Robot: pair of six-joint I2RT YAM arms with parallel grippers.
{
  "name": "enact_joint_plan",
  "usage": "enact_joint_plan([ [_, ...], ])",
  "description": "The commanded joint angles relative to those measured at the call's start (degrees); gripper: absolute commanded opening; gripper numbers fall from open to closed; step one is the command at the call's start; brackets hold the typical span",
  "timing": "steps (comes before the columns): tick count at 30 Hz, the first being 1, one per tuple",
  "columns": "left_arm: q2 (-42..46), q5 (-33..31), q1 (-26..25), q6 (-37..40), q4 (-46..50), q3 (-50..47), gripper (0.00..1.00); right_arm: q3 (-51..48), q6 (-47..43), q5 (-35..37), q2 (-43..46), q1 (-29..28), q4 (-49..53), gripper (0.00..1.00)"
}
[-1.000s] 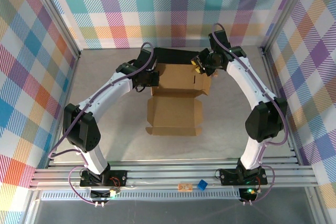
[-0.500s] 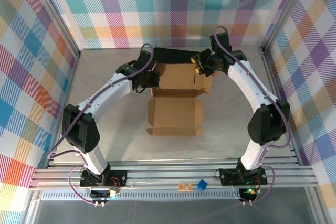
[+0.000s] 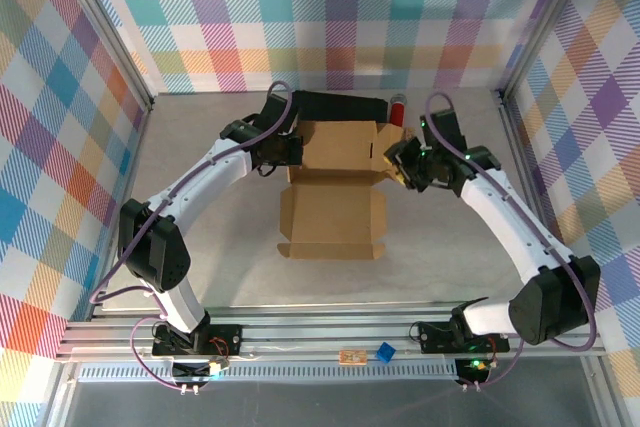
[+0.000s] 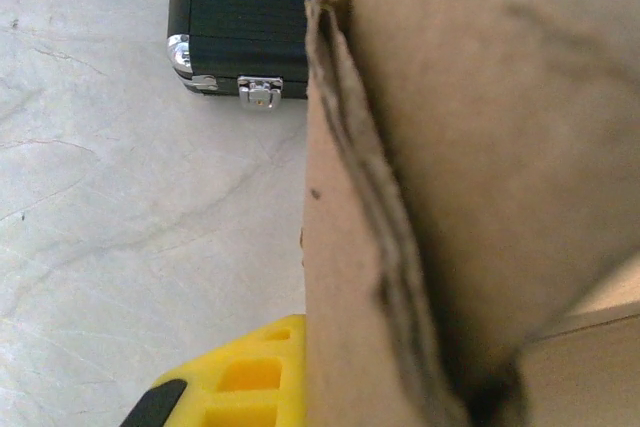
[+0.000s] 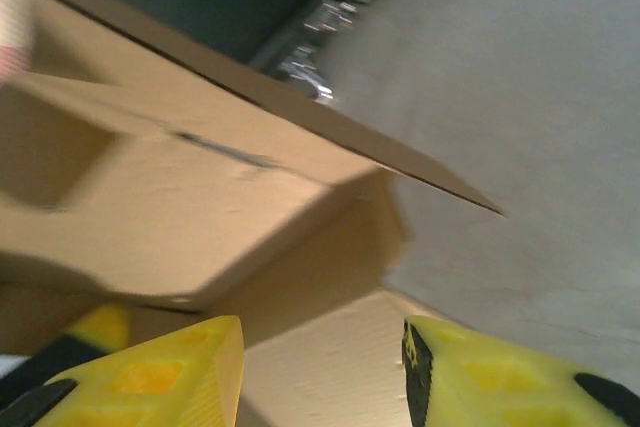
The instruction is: Fold the paper box
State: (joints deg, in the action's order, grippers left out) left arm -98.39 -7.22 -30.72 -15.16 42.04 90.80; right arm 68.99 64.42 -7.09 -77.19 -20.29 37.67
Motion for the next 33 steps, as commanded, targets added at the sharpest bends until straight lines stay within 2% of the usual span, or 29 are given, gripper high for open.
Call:
enact_joint_plan([
  [1, 1.2, -0.5, 0.0, 0.6, 1.7, 2.7, 0.00, 0.1, -4.6, -0.8, -1.6, -0.4, -0.4, 0.45],
  [5, 1.0, -0.5, -0.1, 0.7, 2.6, 3.5, 0.00, 1.7, -8.0, -0.4, -5.3, -1.0, -0.5, 0.38],
  [16, 0.3, 0.2, -0.6, 0.4, 3.9, 4.6, 0.00, 4.9, -11.4, 1.8, -10.1, -2.6, -3.1, 0.28],
  [33, -1.5, 2.1, -0.7, -0.6, 4.3, 6.7, 0.00, 12.5, -15.5, 2.4, -15.7, -8.3, -1.9, 0.31],
])
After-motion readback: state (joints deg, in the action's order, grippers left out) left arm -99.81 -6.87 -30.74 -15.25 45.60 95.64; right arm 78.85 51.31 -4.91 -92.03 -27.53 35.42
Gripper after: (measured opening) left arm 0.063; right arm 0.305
